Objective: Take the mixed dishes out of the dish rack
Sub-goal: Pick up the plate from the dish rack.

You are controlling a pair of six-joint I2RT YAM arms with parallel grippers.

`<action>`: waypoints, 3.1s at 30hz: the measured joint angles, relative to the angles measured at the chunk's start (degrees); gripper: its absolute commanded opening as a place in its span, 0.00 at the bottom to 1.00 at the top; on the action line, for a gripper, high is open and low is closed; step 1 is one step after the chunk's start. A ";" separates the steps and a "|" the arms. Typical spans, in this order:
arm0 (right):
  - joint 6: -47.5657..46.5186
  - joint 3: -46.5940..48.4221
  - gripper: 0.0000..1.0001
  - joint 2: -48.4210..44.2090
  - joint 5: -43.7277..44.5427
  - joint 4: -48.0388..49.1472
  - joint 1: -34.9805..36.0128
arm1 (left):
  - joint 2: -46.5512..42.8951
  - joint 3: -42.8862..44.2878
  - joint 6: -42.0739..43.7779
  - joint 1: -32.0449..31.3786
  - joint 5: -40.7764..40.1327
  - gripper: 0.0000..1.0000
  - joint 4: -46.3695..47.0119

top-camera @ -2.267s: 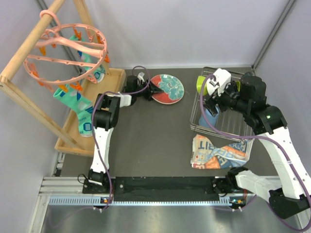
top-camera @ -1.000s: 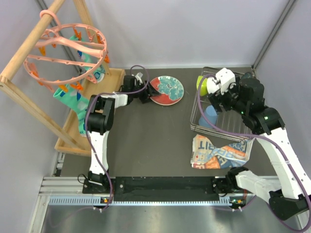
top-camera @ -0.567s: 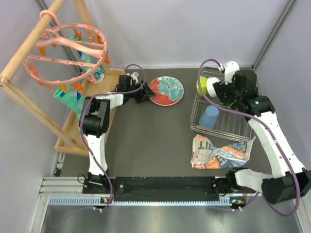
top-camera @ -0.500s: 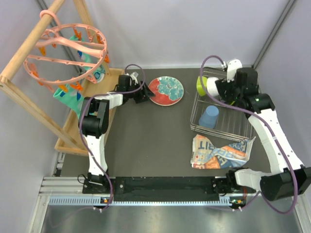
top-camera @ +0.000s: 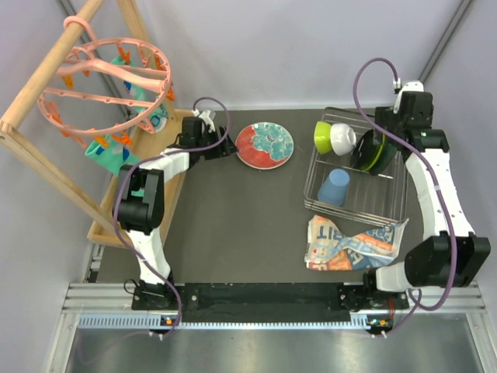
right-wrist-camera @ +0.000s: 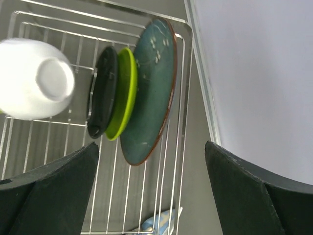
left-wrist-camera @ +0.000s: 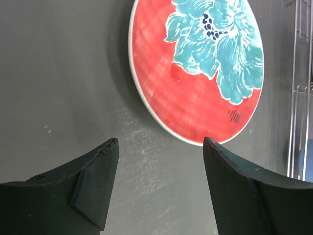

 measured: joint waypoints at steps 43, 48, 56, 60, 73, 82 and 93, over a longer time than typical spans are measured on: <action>11.04 0.31 0.56 17.99 -22.25 4.81 -14.82 | -4.90 -4.46 6.97 0.00 -2.21 0.72 0.46; 11.02 0.31 0.50 18.08 -22.75 5.27 -14.82 | -4.90 -4.72 6.91 0.00 -1.97 0.72 0.72; 10.51 0.31 0.41 19.47 -23.08 5.57 -14.84 | -4.90 -4.87 6.78 0.00 -1.62 0.72 0.81; 9.94 0.31 0.38 19.47 -23.04 5.73 -14.88 | -4.90 -4.87 6.78 0.00 -1.44 0.72 0.94; 9.57 0.17 0.08 19.45 -16.63 5.62 -15.47 | -4.90 -5.29 6.71 0.00 -0.52 0.72 1.09; 7.87 0.20 0.00 19.12 -16.04 5.31 -15.41 | -4.90 -5.35 6.08 0.00 0.09 0.72 1.29; 6.69 2.89 0.00 18.75 -13.33 0.44 -13.79 | -4.83 -5.35 4.85 0.00 1.18 0.72 1.60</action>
